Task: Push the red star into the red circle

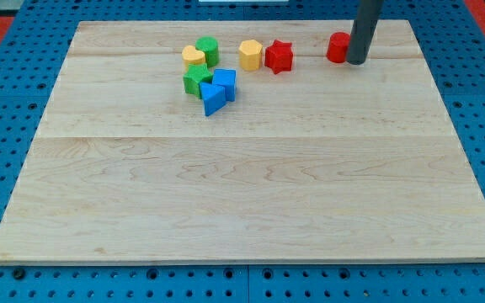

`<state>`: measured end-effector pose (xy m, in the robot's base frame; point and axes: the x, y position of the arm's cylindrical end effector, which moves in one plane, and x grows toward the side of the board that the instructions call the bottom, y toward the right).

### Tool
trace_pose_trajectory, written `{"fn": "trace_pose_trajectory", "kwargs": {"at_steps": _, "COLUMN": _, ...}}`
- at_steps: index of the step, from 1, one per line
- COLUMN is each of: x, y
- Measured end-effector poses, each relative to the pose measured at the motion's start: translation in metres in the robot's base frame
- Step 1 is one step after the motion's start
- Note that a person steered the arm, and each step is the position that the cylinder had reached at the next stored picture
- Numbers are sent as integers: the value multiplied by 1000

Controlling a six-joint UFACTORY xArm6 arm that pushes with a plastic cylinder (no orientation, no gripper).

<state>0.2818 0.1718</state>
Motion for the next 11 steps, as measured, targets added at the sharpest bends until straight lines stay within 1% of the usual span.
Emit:
{"fn": "trace_pose_trajectory", "kwargs": {"at_steps": 1, "x": -4, "y": -8}}
{"fn": "trace_pose_trajectory", "kwargs": {"at_steps": 2, "x": 15, "y": -15}}
{"fn": "trace_pose_trajectory", "kwargs": {"at_steps": 3, "x": 41, "y": -35}}
{"fn": "trace_pose_trajectory", "kwargs": {"at_steps": 4, "x": 49, "y": -99}}
{"fn": "trace_pose_trajectory", "kwargs": {"at_steps": 5, "x": 33, "y": -158}}
{"fn": "trace_pose_trajectory", "kwargs": {"at_steps": 6, "x": 13, "y": -142}}
{"fn": "trace_pose_trajectory", "kwargs": {"at_steps": 8, "x": 1, "y": -79}}
{"fn": "trace_pose_trajectory", "kwargs": {"at_steps": 9, "x": 10, "y": -96}}
{"fn": "trace_pose_trajectory", "kwargs": {"at_steps": 10, "x": 28, "y": -161}}
{"fn": "trace_pose_trajectory", "kwargs": {"at_steps": 11, "x": 17, "y": -221}}
